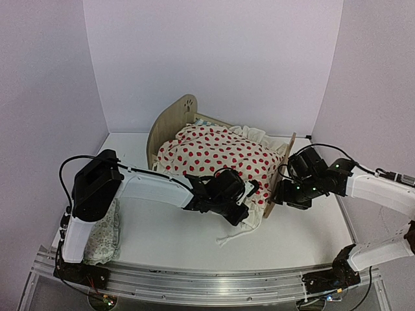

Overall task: Set up the pet bed
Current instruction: Cross the right ropes of the mattress closest to the robot.

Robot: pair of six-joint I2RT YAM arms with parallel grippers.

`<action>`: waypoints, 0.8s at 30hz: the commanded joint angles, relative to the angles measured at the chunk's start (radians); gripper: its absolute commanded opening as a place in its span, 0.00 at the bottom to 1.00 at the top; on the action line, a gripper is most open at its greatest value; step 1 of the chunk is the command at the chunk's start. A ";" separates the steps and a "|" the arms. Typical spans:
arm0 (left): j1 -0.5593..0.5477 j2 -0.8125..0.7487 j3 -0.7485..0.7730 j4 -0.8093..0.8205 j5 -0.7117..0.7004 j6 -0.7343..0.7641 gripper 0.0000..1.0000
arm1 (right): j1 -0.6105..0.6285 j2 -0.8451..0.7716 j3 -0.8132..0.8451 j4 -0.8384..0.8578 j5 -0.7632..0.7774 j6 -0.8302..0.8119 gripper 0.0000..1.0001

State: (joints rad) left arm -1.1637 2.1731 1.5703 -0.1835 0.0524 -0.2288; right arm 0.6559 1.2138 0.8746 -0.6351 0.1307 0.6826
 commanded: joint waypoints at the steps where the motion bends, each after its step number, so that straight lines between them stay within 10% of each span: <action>1: 0.008 -0.067 0.106 -0.042 -0.096 0.056 0.00 | 0.002 -0.035 -0.015 0.025 -0.011 -0.023 0.61; 24: 0.077 0.011 0.331 -0.167 -0.159 0.082 0.00 | 0.075 0.025 -0.262 0.459 -0.014 0.071 0.51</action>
State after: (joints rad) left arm -1.0882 2.1779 1.8878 -0.3370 -0.0872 -0.1693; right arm 0.7023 1.1977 0.6531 -0.3321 0.0582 0.7132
